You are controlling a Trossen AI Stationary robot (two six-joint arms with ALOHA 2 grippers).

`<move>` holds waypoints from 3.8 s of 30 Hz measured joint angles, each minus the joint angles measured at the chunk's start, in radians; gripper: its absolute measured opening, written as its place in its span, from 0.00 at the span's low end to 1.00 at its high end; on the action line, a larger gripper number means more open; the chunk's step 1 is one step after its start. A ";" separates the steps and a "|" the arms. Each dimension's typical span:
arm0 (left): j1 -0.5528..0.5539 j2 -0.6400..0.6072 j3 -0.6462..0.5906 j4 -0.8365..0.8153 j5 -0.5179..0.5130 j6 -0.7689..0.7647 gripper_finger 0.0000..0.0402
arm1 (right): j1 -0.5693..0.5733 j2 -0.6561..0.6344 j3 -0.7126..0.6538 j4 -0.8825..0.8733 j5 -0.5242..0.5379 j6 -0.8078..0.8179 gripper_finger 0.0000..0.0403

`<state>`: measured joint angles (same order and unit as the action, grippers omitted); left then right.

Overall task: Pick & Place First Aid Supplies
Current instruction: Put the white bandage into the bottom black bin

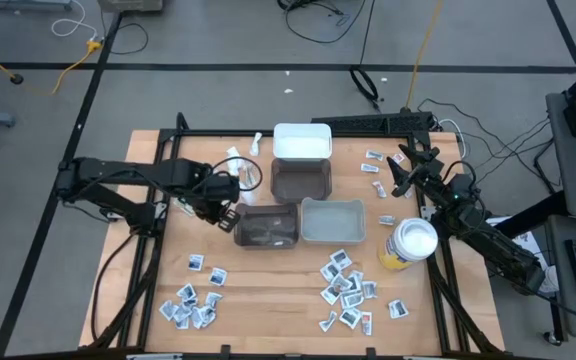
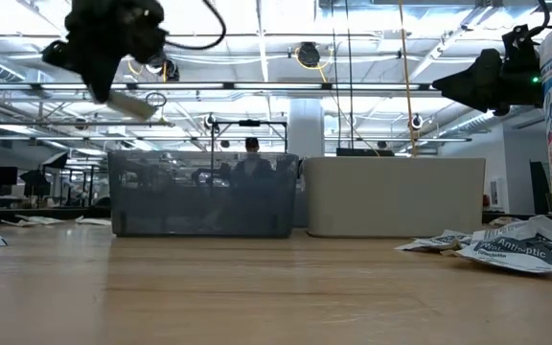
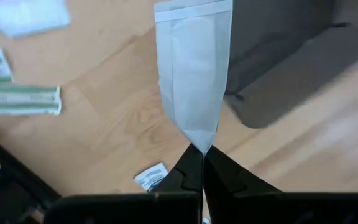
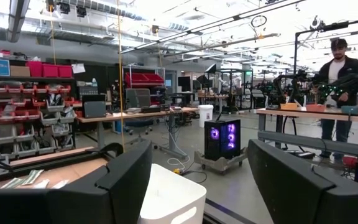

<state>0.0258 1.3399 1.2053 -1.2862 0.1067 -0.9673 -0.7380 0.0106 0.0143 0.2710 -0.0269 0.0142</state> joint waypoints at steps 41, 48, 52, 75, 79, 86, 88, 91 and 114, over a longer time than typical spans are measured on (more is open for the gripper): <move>0.011 0.513 0.491 -0.086 0.004 0.405 0.00 | 0.000 0.000 0.000 0.000 0.000 0.000 0.65; -0.016 0.562 0.409 -0.013 -0.056 0.409 0.00 | 0.000 0.000 0.000 0.000 0.000 0.000 0.65; -0.026 0.573 0.352 0.069 -0.087 0.417 0.00 | 0.000 0.000 0.000 0.000 0.000 0.000 0.65; -0.020 0.572 0.238 0.244 -0.004 0.379 0.45 | 0.000 0.000 0.000 0.000 0.000 0.000 0.65; -0.010 0.568 0.238 0.243 0.039 0.360 0.61 | 0.000 0.000 0.000 0.000 0.000 0.000 0.65; 0.023 0.509 0.238 0.240 0.076 0.361 0.74 | 0.000 0.000 0.000 0.000 0.000 0.000 0.65; 0.039 0.489 0.238 0.240 0.098 0.375 0.76 | 0.000 0.000 0.000 0.000 0.000 0.000 0.65; 0.068 0.457 0.238 0.235 0.122 0.390 0.78 | 0.000 0.000 0.000 0.000 0.000 0.000 0.65; 0.221 0.368 0.238 0.099 0.131 0.485 0.75 | 0.000 0.000 0.000 0.000 0.000 0.000 0.65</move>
<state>0.2465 1.7081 1.4437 -1.1868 0.2379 -0.4825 -0.7379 0.0105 0.0139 0.2710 -0.0269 0.0142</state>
